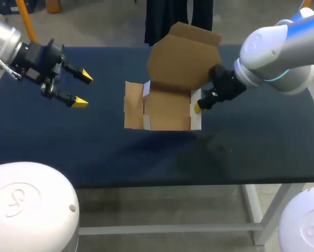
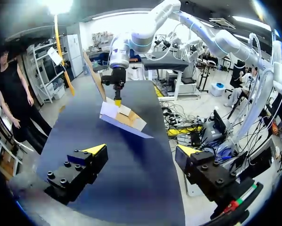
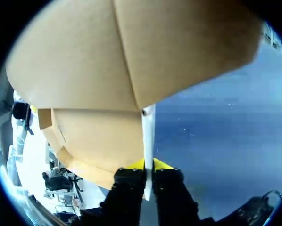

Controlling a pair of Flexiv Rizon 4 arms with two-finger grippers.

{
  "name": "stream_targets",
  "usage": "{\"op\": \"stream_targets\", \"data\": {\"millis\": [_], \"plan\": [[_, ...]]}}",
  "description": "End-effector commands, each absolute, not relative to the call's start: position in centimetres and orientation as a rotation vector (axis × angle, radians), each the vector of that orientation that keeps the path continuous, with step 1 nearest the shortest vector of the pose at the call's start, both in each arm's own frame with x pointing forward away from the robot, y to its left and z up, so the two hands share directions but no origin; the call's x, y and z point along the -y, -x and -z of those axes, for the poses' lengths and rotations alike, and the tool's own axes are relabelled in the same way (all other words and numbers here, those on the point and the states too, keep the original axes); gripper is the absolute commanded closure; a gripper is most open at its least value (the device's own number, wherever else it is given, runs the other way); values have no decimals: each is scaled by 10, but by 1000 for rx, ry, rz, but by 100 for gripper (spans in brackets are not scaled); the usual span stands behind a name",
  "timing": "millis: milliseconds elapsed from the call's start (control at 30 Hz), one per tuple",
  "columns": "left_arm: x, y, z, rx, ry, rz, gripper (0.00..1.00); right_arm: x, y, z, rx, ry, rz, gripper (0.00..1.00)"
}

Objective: Assemble the packaging by folding the flat box into shape, placing the metal phone stand inside, and closing the box properly

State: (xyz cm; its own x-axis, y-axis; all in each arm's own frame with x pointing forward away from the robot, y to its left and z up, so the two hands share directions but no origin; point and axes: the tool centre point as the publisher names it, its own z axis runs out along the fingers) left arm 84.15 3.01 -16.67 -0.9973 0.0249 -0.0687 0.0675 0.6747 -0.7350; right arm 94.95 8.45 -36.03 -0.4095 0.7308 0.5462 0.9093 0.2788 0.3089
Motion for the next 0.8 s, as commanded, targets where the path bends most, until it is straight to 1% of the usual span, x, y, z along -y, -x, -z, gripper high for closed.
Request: {"op": "stream_targets", "data": {"millis": [33,800], "plan": [[-25,-837,172,-2827,-86,1194,0,-85,-945,360,2243,1610,777,100],[-32,-844,194,-2860,-99,1017,0,-80,-905,369,2235,1837,323,100]]}}
